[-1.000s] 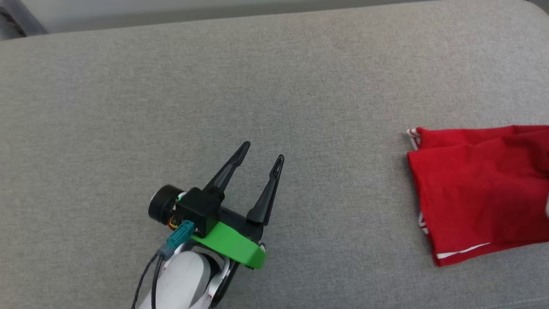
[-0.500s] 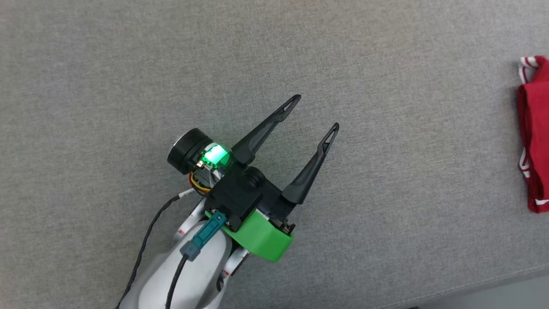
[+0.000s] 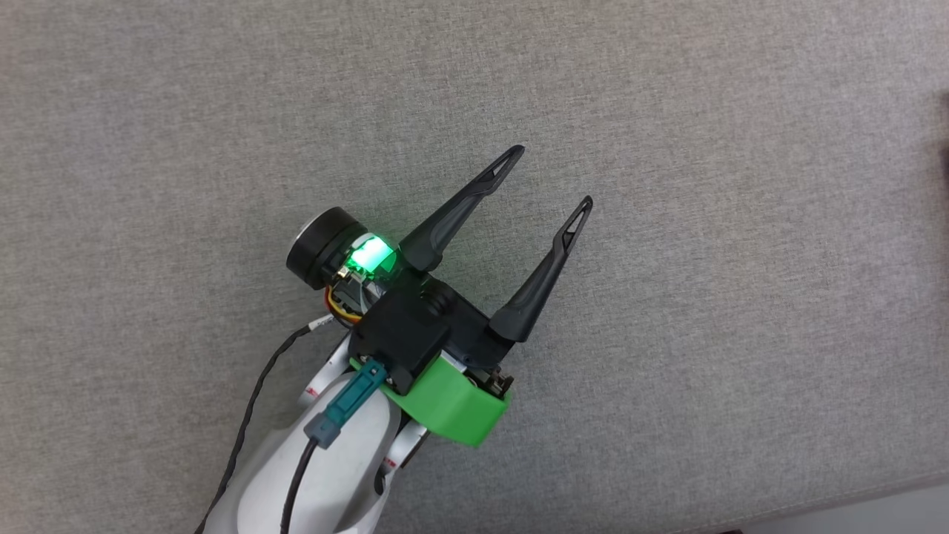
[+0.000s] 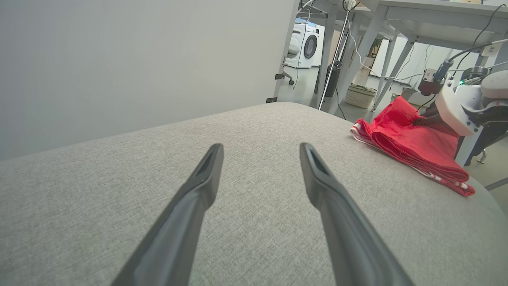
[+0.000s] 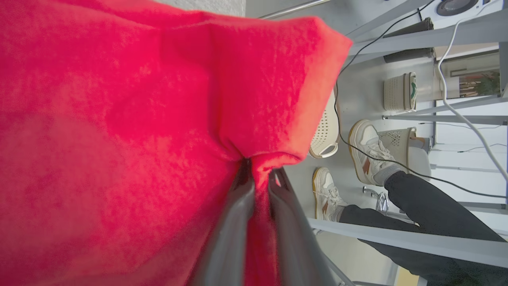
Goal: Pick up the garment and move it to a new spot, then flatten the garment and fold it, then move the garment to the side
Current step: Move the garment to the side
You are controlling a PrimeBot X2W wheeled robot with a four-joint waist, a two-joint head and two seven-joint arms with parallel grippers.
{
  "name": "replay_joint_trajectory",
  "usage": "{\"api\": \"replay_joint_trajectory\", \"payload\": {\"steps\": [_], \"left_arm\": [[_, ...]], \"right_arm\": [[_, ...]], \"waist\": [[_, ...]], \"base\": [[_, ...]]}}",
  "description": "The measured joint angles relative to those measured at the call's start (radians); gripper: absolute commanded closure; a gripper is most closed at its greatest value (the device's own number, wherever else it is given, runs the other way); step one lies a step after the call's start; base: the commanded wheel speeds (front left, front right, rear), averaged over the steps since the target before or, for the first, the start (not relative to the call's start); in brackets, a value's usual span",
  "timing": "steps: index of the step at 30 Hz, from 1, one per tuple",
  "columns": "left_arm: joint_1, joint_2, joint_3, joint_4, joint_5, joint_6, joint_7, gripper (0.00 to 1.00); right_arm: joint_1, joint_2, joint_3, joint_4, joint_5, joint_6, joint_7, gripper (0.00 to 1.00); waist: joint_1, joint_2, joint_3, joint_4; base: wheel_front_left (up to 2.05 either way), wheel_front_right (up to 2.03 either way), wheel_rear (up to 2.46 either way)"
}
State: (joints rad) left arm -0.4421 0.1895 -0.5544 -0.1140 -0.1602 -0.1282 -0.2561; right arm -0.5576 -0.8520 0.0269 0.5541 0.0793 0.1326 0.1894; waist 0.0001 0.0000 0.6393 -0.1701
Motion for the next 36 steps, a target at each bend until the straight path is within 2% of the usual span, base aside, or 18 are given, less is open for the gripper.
{"api": "replay_joint_trajectory", "payload": {"steps": [1,2,8,14,20,25,33,36], "left_arm": [[0.0,-0.002,0.002,0.0,-0.001,0.0,0.0,0.0],[0.002,-0.009,0.007,0.006,-0.008,0.0,0.0,0.0],[0.035,-0.039,0.041,0.04,-0.033,0.0,0.0,0.0],[0.115,-0.056,0.136,0.083,-0.059,0.0,0.0,0.0],[0.217,-0.073,0.258,0.119,-0.081,0.0,0.0,0.0],[0.29,-0.096,0.349,0.151,-0.123,0.0,0.0,0.0],[0.337,-0.119,0.434,0.182,-0.135,0.0,0.0,0.0],[0.354,-0.124,0.439,0.2,-0.135,0.0,0.0,0.0]], "right_arm": [[0.0,0.005,-0.012,0.005,-0.004,0.0,0.004,1.0],[0.0,0.027,-0.049,0.013,-0.021,0.0,0.021,0.0],[0.007,0.057,-0.09,-0.02,-0.043,0.0,0.035,0.0],[0.04,0.082,-0.08,-0.13,-0.06,0.0,0.036,0.0],[0.093,0.212,-0.067,-0.301,-0.026,0.0,0.029,0.0],[0.159,0.35,-0.076,-0.449,0.025,0.0,-0.016,0.0],[0.306,0.555,-0.104,-0.571,0.114,0.0,-0.157,0.0],[0.361,0.592,-0.105,-0.586,0.139,0.0,-0.219,0.0]], "waist": [[0.0,0.0,-0.004,0.003],[0.0,0.0,-0.023,0.009],[0.0,0.0,-0.088,0.022],[-0.0001,0.0,-0.186,0.037],[-0.0002,0.0,-0.3,0.057],[-0.0002,0.0,-0.395,0.08],[-0.0002,0.0,-0.502,0.136],[-0.0002,0.0,-0.523,0.164]], "base": [[0.0,0.0,0.0],[0.0,0.0,0.0],[0.0,0.0,0.0],[0.0,0.0,0.0],[0.0,0.0,0.0],[0.0,0.0,0.0],[0.0,0.0,0.0],[0.0,0.0,0.0]]}}
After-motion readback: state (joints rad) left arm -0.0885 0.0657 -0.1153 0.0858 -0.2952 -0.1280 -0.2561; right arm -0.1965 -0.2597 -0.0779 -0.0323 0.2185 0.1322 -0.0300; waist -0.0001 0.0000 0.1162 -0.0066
